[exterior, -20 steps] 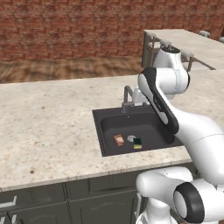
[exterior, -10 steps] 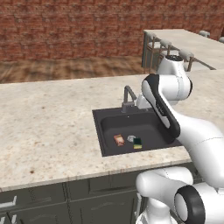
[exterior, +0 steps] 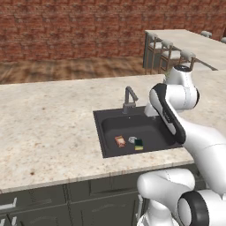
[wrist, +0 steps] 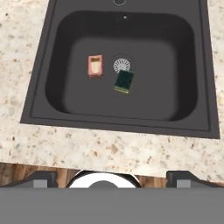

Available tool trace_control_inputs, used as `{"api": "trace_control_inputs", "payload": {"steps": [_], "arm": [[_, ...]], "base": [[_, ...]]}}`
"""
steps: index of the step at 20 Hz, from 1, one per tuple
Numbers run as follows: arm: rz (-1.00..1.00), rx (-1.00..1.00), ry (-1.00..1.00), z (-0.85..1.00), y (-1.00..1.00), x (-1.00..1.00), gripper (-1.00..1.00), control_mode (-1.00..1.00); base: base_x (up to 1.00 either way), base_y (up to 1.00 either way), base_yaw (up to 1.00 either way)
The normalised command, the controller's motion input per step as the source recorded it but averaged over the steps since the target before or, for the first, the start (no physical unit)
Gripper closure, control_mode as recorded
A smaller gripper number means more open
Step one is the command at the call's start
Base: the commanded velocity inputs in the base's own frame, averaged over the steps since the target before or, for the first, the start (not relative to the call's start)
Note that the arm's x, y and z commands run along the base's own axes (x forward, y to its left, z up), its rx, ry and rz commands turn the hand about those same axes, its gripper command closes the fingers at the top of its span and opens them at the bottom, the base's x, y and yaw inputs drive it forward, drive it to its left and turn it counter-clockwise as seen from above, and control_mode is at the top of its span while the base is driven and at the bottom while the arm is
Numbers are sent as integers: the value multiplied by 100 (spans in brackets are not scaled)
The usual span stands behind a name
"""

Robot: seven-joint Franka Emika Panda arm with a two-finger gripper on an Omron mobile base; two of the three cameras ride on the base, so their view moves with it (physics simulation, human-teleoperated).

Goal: Pick up the sponge and bar soap from the sink, and place them back in the cabinet, and close the cabinet door.

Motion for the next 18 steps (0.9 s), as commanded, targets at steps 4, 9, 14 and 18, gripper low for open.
{"api": "trace_control_inputs", "payload": {"steps": [4, 9, 14, 18], "arm": [[0, 0, 0, -32, -25, 3, -100, -100], [0, 0, 0, -30, -11, 17, -100, -100], [-2, 0, 0, -22, 0, 23, -100, -100], [-5, 0, 0, -21, 0, 31, -100, -100]], "base": [[0, 0, 0], [0, 0, 0], [0, 0, 0], [0, 0, 0]]}}
